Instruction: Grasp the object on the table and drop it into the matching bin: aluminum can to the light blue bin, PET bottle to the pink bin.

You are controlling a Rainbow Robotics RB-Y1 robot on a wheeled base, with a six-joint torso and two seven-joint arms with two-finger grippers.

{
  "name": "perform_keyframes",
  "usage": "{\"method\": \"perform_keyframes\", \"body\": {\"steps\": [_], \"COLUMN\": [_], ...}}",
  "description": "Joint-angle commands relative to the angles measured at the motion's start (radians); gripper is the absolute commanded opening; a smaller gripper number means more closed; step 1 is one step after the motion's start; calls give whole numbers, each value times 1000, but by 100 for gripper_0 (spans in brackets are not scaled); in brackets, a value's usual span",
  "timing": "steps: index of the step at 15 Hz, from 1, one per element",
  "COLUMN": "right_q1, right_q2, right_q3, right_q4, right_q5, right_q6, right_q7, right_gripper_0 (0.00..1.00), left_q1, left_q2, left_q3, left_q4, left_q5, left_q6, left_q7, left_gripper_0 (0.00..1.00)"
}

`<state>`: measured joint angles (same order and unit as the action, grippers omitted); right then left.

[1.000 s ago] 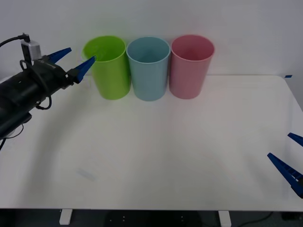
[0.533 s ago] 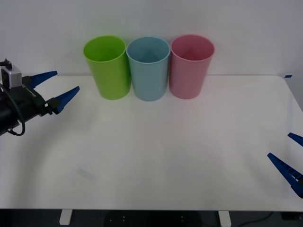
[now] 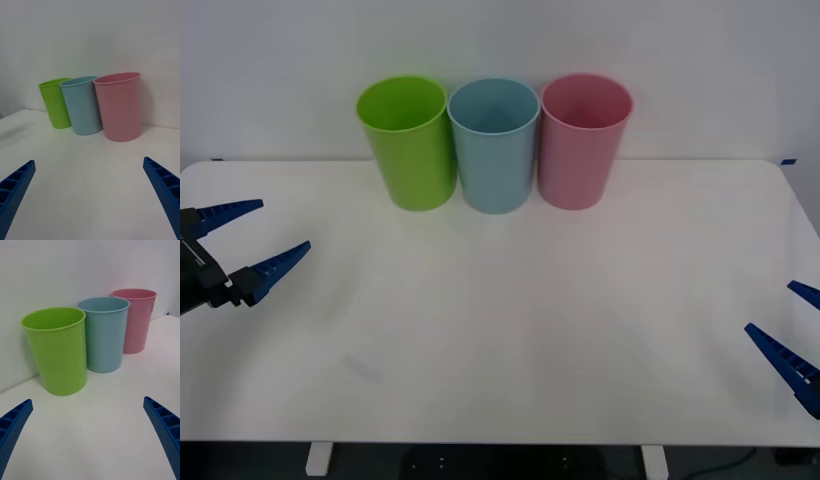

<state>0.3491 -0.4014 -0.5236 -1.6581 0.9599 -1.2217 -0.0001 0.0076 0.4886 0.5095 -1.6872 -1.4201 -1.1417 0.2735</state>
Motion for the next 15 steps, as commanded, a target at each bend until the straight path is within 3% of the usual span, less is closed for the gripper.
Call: {"method": "perform_keyframes", "body": {"steps": [1, 11, 15], "right_q1": [0, 0, 0], "right_q2": [0, 0, 0], "right_q3": [0, 0, 0], "right_q4": [0, 0, 0], "right_q5": [0, 0, 0], "right_q6": [0, 0, 0], "right_q7": [0, 0, 0], "right_gripper_0": [100, 100, 100], "left_q1": [80, 258, 292], "left_q2": [1, 1, 1], "left_q3": [27, 87, 101], "left_q4": [-55, -59, -60], "left_q5": [24, 216, 250], "left_q6": [-9, -10, -20], "left_q7": [10, 39, 21], "left_gripper_0": [100, 100, 100]}}
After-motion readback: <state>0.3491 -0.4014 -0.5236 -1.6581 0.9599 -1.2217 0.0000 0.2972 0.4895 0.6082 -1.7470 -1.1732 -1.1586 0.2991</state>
